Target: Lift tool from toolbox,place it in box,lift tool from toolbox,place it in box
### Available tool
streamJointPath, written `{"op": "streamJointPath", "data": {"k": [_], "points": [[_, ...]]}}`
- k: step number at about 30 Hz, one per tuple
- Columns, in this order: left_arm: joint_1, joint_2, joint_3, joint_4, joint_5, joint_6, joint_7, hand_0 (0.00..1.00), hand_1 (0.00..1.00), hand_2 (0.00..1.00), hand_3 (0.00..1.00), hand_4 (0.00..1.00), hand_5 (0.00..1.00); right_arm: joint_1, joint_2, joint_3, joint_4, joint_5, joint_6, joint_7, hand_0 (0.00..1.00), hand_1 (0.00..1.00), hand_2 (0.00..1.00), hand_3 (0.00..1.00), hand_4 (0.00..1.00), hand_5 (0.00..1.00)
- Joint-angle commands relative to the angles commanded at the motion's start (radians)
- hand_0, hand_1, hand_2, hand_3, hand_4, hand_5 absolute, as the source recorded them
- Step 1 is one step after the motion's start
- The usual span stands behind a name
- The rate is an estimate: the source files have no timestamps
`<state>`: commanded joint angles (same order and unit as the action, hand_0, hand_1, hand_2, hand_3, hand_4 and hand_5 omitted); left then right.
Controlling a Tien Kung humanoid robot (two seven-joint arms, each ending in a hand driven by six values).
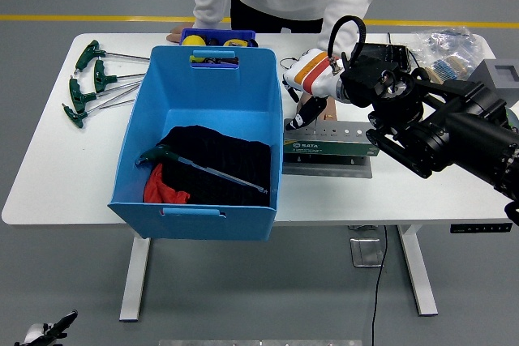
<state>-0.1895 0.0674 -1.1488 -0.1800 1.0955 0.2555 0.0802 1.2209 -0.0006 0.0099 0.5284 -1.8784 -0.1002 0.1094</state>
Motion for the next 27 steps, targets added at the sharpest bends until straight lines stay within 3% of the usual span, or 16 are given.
{"op": "streamJointPath", "data": {"k": [27], "points": [[0.006,-0.002,0.01,0.0,-0.011,-0.001,0.001,0.729,0.744,0.741,0.696,0.712,0.633,-0.024,-0.031,0.013,0.006,-0.054,0.041,0.004,0.77,0.546,0.519,0.368,0.998,0.759]]}}
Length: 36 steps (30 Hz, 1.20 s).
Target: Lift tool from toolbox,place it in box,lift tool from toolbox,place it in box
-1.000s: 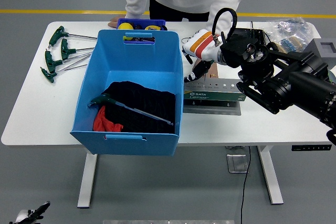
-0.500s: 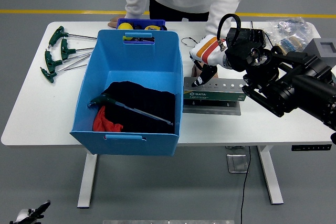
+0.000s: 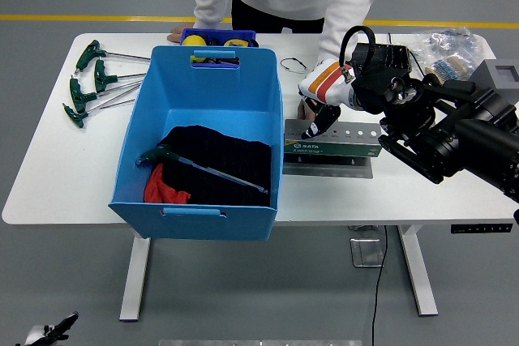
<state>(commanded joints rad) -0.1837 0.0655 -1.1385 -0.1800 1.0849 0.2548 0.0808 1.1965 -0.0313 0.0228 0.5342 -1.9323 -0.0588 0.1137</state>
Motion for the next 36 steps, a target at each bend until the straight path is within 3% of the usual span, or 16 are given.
{"op": "streamJointPath", "data": {"k": [13,25,26,31,32,36], "points": [[0.004,-0.001,-0.004,0.0,0.005,0.0,0.0,0.728,0.742,0.74,0.696,0.711,0.631,-0.002,0.005,0.005,0.006,-0.015,0.023,-0.003,0.768,0.546,0.518,0.359,0.998,0.761],[0.007,0.0,-0.006,0.0,0.011,0.0,0.002,0.727,0.741,0.738,0.694,0.712,0.632,-0.004,-0.001,0.006,0.004,-0.069,0.042,-0.008,0.753,0.485,0.462,0.335,0.998,0.764],[0.008,0.0,-0.006,0.0,0.012,0.0,0.002,0.727,0.74,0.738,0.695,0.711,0.632,-0.004,-0.001,0.005,0.004,-0.072,0.042,-0.008,0.665,0.363,0.355,0.307,0.998,0.767],[0.009,-0.001,-0.008,0.0,0.016,-0.001,0.004,0.727,0.74,0.738,0.695,0.711,0.632,-0.006,0.001,0.006,0.007,-0.081,0.04,-0.007,0.665,0.363,0.355,0.307,0.998,0.767],[0.01,-0.001,-0.008,0.0,0.017,-0.001,0.005,0.727,0.74,0.737,0.694,0.712,0.634,-0.007,0.002,0.007,0.007,-0.085,0.04,-0.007,0.549,0.25,0.258,0.268,0.998,0.768],[0.013,-0.001,-0.01,0.0,0.02,-0.001,0.006,0.727,0.74,0.737,0.694,0.712,0.634,-0.009,0.004,0.007,0.007,-0.091,0.039,-0.007,0.549,0.25,0.258,0.268,0.998,0.768]]}}
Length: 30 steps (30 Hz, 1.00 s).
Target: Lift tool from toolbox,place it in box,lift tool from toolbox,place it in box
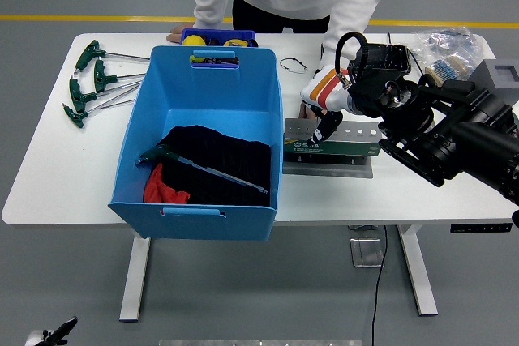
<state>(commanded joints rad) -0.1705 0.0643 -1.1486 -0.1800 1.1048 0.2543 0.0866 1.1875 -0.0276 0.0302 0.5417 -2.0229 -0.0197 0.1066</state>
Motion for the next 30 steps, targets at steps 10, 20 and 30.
{"op": "streamJointPath", "data": {"k": [10,20,30], "points": [[0.003,0.001,0.0,0.0,0.002,0.0,0.0,0.726,0.74,0.738,0.694,0.71,0.632,-0.002,0.001,-0.003,-0.002,0.023,0.001,-0.008,0.106,0.122,0.184,0.187,0.998,0.783],[0.001,0.001,0.013,0.0,-0.016,-0.001,-0.003,0.726,0.74,0.736,0.694,0.71,0.633,-0.003,-0.004,-0.015,-0.013,0.067,-0.027,-0.008,0.027,0.023,0.09,0.086,0.896,0.752],[0.008,0.001,0.008,0.0,-0.015,0.0,-0.002,0.726,0.739,0.734,0.693,0.71,0.632,0.003,-0.023,-0.015,-0.003,0.098,-0.073,-0.007,0.002,0.002,0.038,0.05,0.879,0.754]]}}
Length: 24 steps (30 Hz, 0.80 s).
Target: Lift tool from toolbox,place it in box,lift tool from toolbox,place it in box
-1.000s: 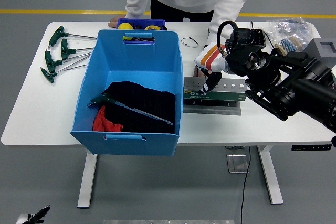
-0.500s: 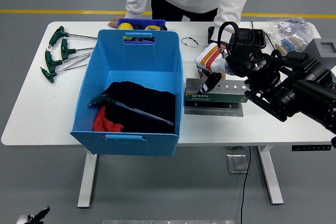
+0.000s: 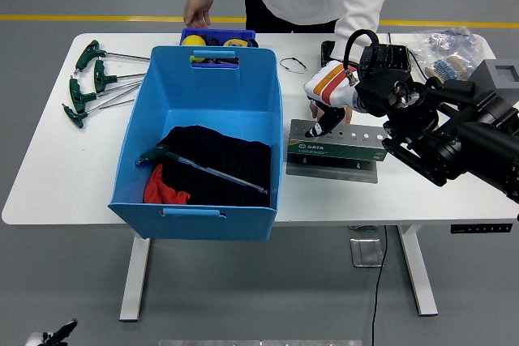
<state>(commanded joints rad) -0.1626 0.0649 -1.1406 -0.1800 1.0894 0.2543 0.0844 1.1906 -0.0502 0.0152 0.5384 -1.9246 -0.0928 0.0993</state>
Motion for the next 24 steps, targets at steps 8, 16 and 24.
{"op": "streamJointPath", "data": {"k": [8,16,24], "points": [[0.018,0.004,-0.019,0.0,0.016,0.0,0.001,0.726,0.736,0.732,0.694,0.709,0.633,0.038,-0.041,0.034,0.059,0.005,0.032,-0.001,0.002,0.002,0.002,0.033,0.9,0.768],[0.032,0.008,-0.03,0.0,0.025,0.0,0.003,0.726,0.735,0.73,0.694,0.71,0.635,0.065,-0.085,0.095,0.113,0.028,0.117,0.012,0.002,0.002,0.002,0.03,0.878,0.763],[0.038,0.009,-0.038,0.0,0.032,-0.001,0.005,0.726,0.734,0.731,0.694,0.709,0.633,0.078,-0.11,0.127,0.151,0.065,0.157,0.01,0.002,0.002,0.002,0.028,0.853,0.749]]}}
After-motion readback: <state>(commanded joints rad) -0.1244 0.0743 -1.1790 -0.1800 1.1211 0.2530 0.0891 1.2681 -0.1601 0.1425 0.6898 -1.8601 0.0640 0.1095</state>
